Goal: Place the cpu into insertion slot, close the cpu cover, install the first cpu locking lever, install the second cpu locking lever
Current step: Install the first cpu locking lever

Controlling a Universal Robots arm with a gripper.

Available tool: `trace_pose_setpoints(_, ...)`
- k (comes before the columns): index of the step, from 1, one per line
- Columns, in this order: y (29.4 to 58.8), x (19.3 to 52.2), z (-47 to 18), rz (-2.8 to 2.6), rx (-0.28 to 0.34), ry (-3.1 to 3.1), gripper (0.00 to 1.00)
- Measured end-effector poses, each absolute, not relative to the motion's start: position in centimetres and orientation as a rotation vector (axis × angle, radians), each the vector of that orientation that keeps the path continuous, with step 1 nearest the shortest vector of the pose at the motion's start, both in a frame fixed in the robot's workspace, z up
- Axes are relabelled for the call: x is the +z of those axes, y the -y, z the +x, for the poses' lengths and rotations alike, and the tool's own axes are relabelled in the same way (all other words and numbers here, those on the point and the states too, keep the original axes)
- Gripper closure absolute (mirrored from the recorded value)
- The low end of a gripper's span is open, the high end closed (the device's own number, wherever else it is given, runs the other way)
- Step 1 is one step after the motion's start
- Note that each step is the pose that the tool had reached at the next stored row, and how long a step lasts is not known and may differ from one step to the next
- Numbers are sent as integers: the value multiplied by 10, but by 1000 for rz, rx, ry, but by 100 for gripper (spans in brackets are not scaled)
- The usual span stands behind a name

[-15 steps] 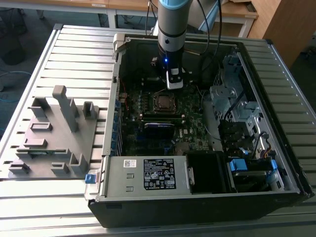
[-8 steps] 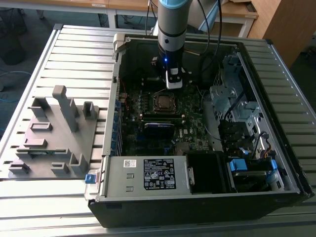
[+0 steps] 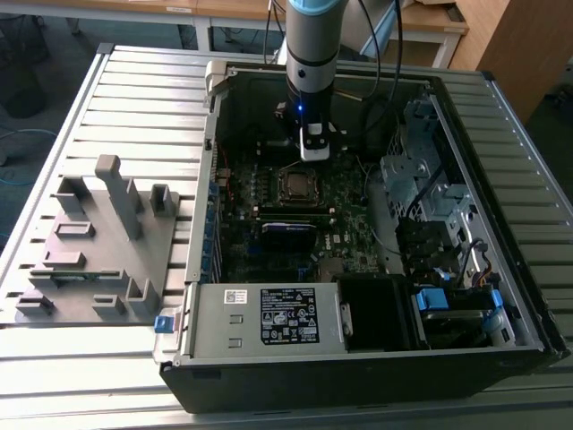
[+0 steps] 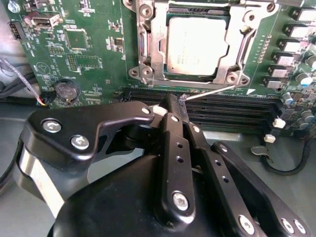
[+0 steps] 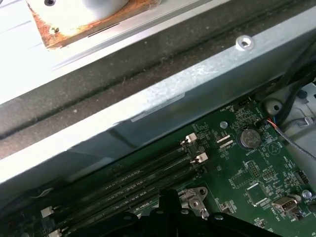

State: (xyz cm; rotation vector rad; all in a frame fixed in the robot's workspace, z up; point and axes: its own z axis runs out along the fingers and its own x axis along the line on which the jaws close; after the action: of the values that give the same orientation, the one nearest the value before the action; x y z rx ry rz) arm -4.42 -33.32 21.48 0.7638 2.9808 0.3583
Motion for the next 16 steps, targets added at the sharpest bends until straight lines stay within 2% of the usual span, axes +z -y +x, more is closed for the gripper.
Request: trace_pose_setpoints(16,333,216,-44,856,355,-2950,90)
